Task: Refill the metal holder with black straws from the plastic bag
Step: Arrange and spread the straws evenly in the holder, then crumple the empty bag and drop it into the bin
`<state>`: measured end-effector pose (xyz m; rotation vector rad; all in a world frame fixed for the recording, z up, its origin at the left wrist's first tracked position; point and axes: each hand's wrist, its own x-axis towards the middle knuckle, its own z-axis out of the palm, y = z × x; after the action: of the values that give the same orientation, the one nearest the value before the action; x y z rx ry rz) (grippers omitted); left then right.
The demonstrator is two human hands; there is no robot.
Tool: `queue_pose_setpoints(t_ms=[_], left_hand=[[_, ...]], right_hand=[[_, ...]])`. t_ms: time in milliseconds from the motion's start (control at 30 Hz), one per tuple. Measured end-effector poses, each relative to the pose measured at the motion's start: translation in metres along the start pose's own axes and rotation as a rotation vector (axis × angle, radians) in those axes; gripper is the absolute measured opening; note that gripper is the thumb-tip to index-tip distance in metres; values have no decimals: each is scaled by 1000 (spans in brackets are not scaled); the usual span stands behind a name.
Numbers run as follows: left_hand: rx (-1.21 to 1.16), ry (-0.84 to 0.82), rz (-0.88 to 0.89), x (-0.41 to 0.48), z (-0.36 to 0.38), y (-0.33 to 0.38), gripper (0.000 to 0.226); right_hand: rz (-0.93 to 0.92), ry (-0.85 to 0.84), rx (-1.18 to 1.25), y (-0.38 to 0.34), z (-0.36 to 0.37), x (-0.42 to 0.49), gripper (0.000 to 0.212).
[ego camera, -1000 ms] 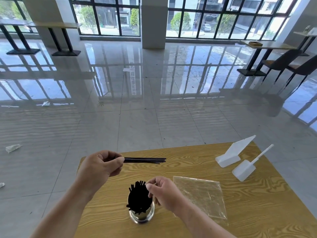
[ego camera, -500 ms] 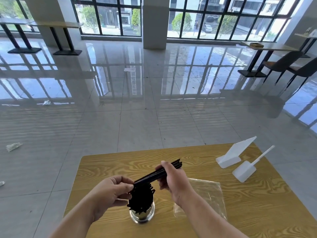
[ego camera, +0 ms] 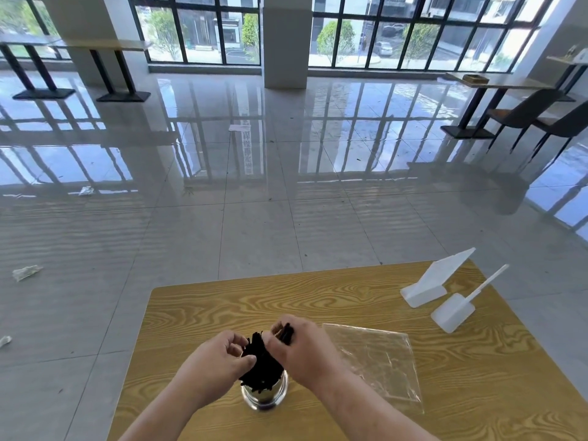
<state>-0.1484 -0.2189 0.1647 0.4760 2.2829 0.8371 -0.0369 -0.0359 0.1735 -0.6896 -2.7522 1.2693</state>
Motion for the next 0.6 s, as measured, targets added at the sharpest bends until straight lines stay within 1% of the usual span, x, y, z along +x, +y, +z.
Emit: queue_pose_setpoints(t_ms=[33,100,200,300,433,600], left_hand=[[35,7,8,-1,0,1,24],[78,16,27,-3,0,3,26],[100,15,40,-4,3,4,28],[108,13,52,-3,6,3,30],[114,15,82,-1,11,5,32],[100,24,129,5,17,17,26]], right_hand=[[27,-50,-33,2,1,-1,35],[60,-106,-73,6,3,-3,41],[87,-119,-101,12,2,-4,46],[105,-143,-96,17,0,-6,45],[117,-146,-78,23,-3,-9,51],[127,-101,-80,33,-13,-13,50]])
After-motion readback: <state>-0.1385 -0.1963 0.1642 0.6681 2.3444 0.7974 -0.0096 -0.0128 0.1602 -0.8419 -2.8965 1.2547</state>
